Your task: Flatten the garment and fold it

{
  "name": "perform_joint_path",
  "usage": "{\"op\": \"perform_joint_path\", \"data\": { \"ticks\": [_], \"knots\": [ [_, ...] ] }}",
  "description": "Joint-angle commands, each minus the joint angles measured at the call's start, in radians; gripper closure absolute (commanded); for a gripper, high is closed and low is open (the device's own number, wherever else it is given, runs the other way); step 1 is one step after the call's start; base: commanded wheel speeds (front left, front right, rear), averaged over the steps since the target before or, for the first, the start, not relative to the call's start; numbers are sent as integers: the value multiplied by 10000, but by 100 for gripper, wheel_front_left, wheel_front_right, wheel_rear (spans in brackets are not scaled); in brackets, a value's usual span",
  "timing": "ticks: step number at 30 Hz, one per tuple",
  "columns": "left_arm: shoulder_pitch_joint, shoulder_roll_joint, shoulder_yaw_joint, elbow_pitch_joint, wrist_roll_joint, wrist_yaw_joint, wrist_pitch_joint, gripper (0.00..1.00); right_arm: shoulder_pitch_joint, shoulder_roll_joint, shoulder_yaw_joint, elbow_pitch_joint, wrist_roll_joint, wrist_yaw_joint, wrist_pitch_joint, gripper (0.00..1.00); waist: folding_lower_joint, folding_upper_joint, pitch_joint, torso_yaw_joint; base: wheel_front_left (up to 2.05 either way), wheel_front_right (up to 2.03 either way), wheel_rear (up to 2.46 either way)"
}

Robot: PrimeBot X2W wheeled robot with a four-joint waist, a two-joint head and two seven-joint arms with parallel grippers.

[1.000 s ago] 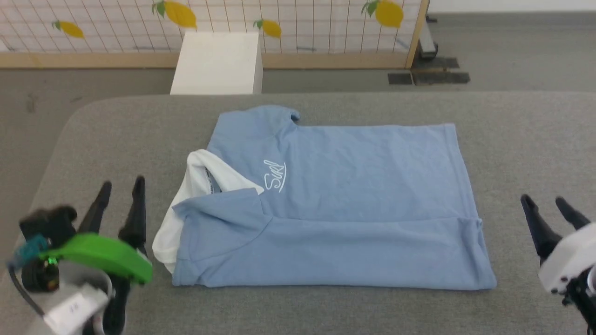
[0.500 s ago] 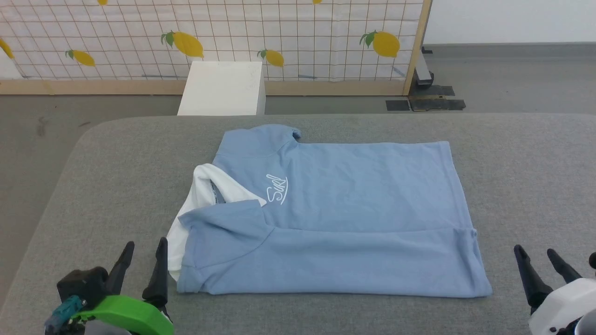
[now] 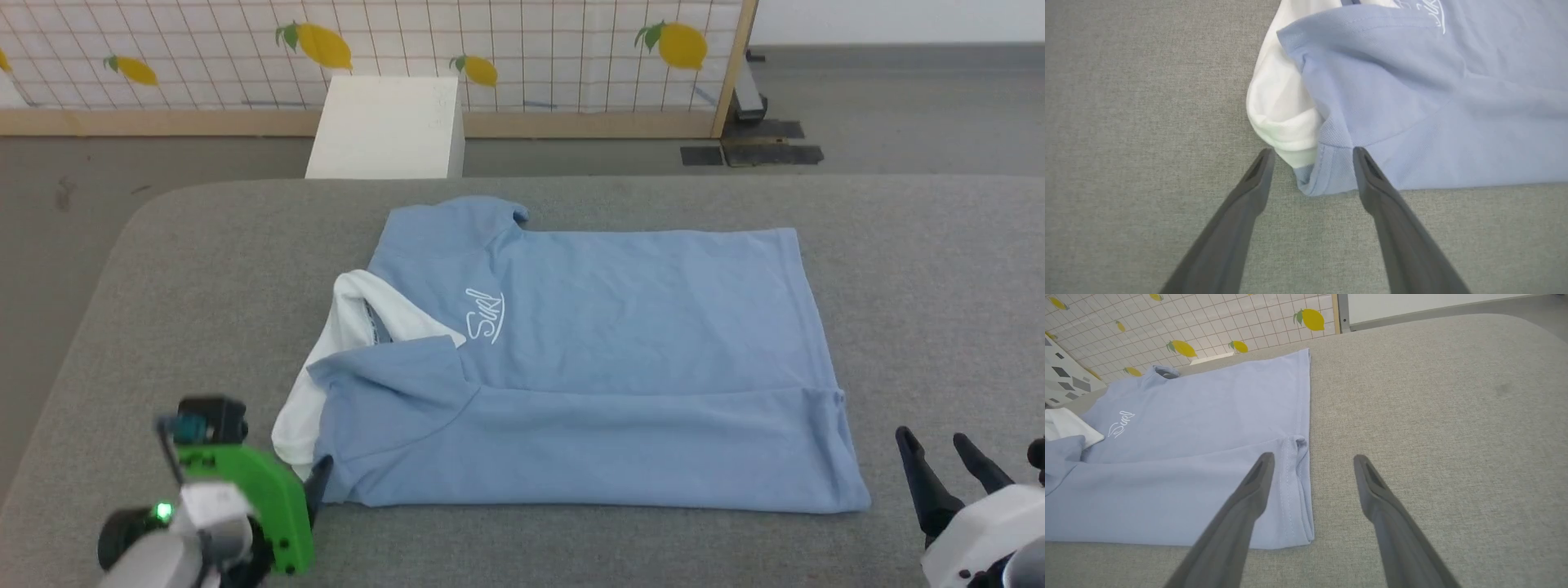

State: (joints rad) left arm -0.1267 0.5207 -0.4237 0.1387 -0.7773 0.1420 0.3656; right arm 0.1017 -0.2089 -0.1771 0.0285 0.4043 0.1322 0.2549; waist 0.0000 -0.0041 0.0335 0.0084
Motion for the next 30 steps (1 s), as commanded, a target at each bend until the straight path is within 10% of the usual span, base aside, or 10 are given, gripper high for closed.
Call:
{"op": "perform_joint_path", "data": {
  "ticks": [1,7,15,16,18,30],
  "knots": [
    [-392,160,-113,-51,87,114,397,0,-184,50,34,-55,-63,-15,9,0,0,41,239,-29,0,0,0],
    [-1449,337,-771,381,14,450,2934,0,-463,230,157,-224,-260,-15,56,0,0,41,913,-263,0,0,0],
    [-1340,213,-1016,1412,-176,543,3543,0,-699,438,266,-383,-512,-15,57,0,0,41,1457,-609,0,0,0],
    [-1247,182,-1004,1472,-281,478,3539,9,-704,453,269,-384,-555,-15,79,0,0,41,1474,-629,0,0,0],
    [-1112,96,-863,1504,-482,391,3325,100,-704,449,305,-421,-635,-15,122,0,0,41,1484,-634,0,0,0],
    [-453,167,224,235,-1172,557,2167,100,-1764,14,917,-308,-1478,-15,3682,0,0,41,1576,-432,0,0,0]
  ]
}}
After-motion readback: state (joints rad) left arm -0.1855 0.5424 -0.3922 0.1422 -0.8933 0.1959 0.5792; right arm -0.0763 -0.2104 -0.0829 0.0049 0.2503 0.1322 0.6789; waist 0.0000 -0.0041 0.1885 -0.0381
